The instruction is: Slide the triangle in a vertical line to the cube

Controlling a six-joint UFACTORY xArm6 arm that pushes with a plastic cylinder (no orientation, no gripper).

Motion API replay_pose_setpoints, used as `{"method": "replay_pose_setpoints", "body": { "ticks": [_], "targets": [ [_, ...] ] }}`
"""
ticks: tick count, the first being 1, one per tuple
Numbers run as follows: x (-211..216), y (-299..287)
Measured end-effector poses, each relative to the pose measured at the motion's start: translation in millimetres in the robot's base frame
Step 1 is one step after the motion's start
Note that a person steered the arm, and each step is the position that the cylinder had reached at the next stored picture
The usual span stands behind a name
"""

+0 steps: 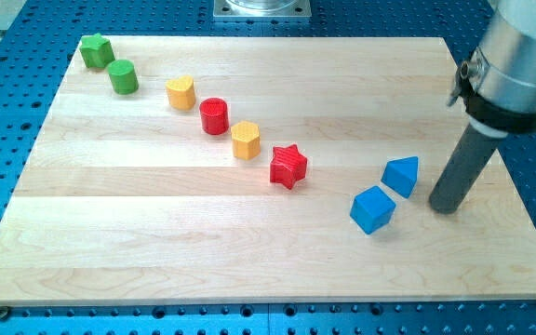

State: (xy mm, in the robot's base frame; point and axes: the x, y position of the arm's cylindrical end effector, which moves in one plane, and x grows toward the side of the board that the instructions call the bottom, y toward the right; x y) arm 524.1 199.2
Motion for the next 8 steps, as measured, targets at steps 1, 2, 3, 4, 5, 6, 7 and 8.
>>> {"method": "replay_pose_setpoints", "body": {
  "ticks": [1, 2, 3, 4, 5, 6, 7, 8],
  "targets": [
    [-9.9, -49.1],
    [-66.8, -55.9],
    [-75.1, -25.7],
    [-56.5, -19.2],
    [-39.4, -10.6],
    [-9.6, -8.5],
    [-41.8, 5.2],
    [-72.3, 11.3]
  ]
}}
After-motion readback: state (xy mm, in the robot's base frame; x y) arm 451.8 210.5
